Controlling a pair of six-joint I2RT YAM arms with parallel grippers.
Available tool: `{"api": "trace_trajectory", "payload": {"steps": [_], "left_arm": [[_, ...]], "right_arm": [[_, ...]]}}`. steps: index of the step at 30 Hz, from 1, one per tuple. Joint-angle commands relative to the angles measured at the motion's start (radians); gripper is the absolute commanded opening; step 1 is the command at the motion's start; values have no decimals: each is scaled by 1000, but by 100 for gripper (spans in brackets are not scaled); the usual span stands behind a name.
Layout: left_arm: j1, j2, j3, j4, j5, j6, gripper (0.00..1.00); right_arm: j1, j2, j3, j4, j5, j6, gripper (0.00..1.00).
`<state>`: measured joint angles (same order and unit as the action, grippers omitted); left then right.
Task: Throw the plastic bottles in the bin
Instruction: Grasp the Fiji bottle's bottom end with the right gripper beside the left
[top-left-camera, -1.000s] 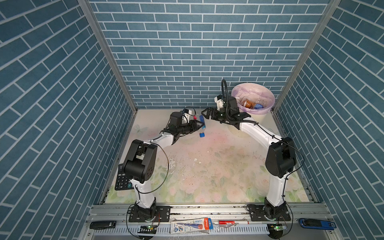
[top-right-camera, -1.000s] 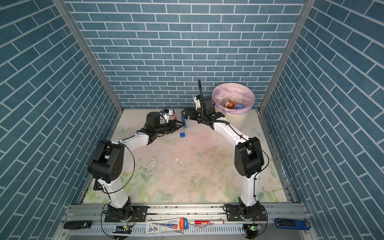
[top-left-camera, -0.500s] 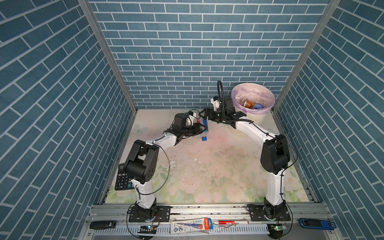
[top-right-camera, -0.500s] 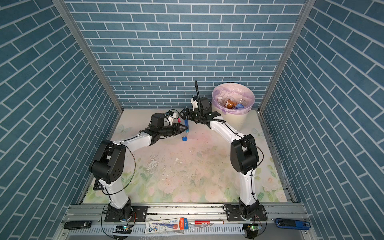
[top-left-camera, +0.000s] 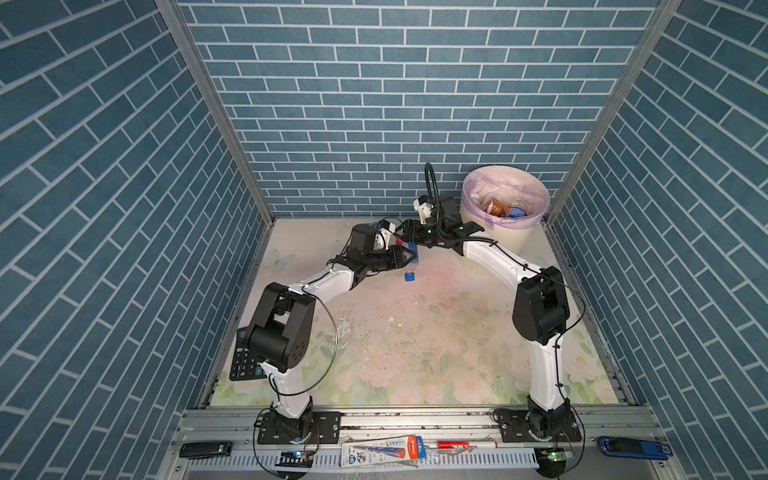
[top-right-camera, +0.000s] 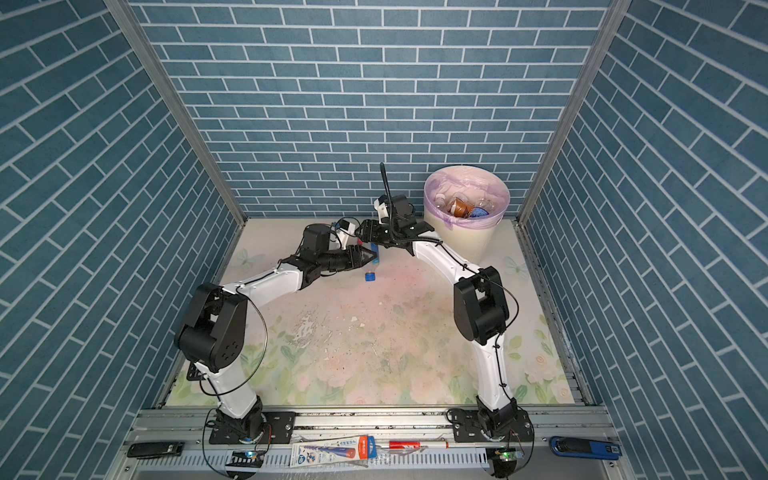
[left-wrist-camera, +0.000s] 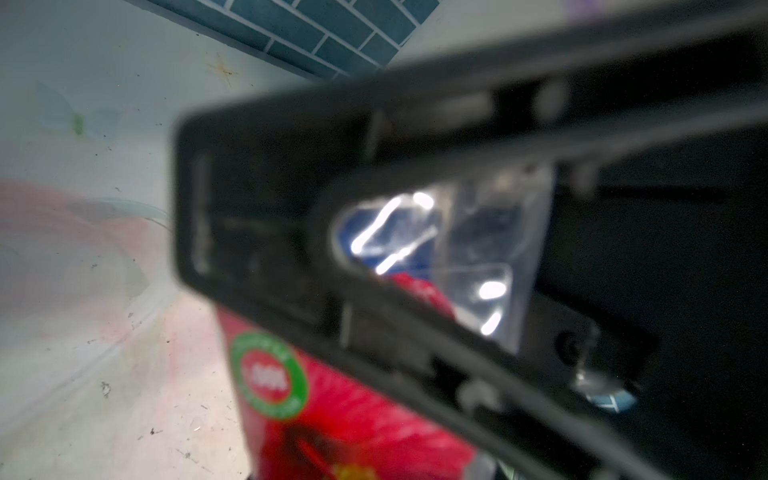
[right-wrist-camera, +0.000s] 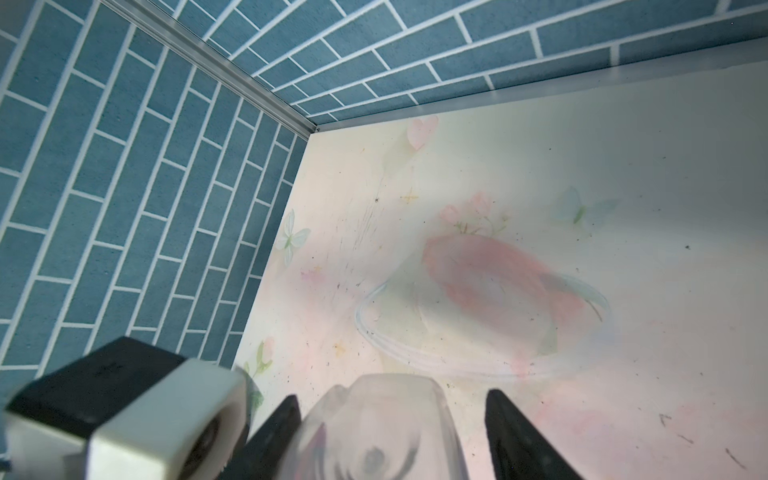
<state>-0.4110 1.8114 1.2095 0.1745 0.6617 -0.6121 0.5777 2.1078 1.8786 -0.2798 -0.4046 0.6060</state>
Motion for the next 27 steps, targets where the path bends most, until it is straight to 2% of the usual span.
{"api": "trace_trajectory", "payload": {"steps": [1, 8, 18, 27], "left_arm": [[-2, -45, 22, -20, -17, 37, 51], [-3, -59, 28, -48, -38, 58, 51], [0, -78, 27, -64, -56, 69, 52], [-2, -90, 17, -51, -53, 63, 59]], "right_arm": [[-8, 8, 50, -46, 24, 6, 60], [-30, -31, 6, -63, 29, -1, 50], [-39, -111, -91, -76, 75, -34, 47], [-60, -138, -126, -19, 70, 43, 41]]}}
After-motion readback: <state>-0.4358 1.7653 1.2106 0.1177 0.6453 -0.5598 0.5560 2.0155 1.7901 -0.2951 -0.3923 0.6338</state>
